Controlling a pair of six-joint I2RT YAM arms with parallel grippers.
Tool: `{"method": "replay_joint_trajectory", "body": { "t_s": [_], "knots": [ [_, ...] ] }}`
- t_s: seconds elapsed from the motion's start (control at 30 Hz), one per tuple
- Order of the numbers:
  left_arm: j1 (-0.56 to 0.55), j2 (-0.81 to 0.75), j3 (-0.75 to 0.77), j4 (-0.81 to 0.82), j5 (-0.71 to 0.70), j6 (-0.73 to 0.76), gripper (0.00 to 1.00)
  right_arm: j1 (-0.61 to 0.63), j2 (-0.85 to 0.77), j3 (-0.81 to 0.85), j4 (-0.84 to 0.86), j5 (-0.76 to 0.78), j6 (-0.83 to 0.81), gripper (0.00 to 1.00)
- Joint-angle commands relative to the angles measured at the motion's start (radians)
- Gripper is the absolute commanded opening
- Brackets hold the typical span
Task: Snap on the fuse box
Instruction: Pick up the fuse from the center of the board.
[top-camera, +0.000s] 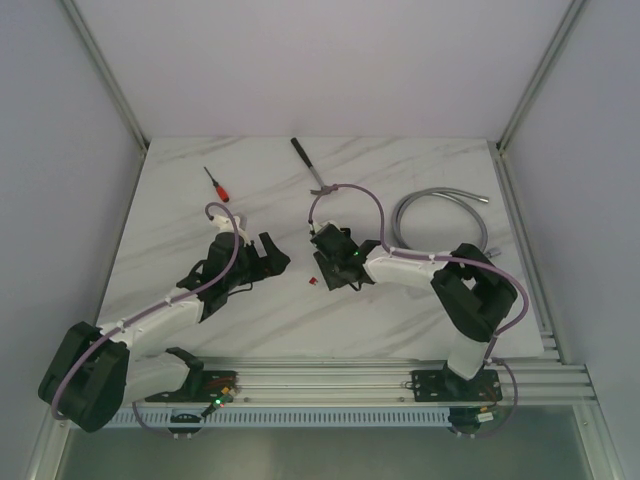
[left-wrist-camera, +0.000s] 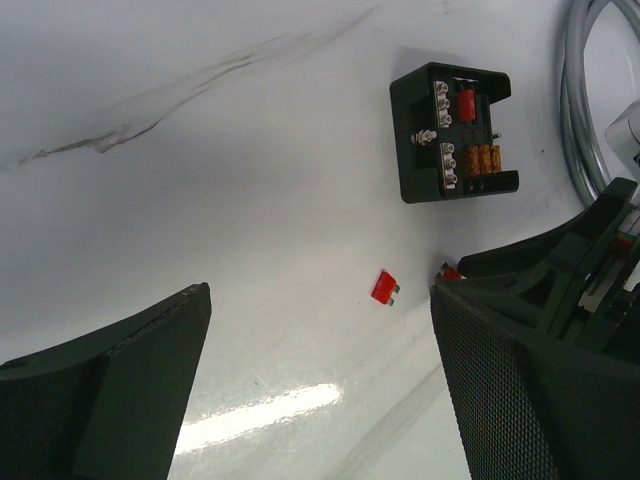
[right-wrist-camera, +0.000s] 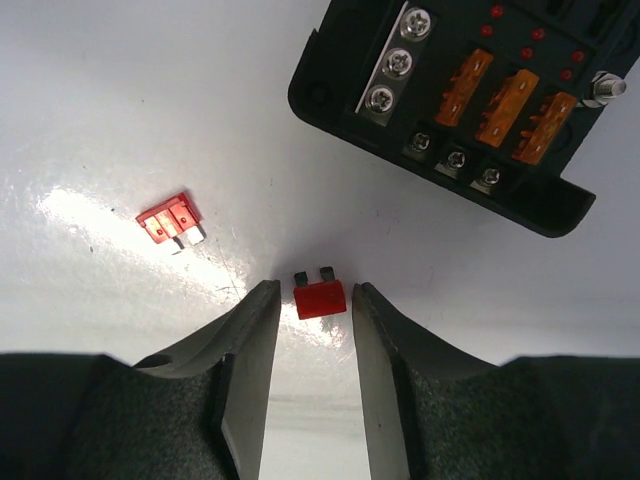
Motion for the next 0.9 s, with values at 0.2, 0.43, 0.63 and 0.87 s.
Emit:
{"method": "replay_joint_trajectory", "body": {
  "t_s": [0.2, 0.43, 0.63, 0.87],
  "knots": [
    [0.004, 0.005, 0.025, -0.012, 0.022, 0.009, 1.0, 0.002, 0.046, -0.044, -0.074, -0.084, -0.009, 0.38],
    [0.004, 0.004, 0.024, -0.012, 0.03, 0.009, 1.0, 0.002, 0.043, -0.048, -0.084, -0.088, -0.002, 0.37],
    [0.004, 0.009, 0.024, -0.009, 0.032, 0.006, 1.0, 0.003, 0.033, -0.048, -0.1, -0.083, -0.004, 0.38],
    [0.004, 0.005, 0.025, -0.009, 0.034, 0.007, 1.0, 0.005, 0.034, -0.045, -0.113, -0.105, -0.011, 0.37]
  ]
}}
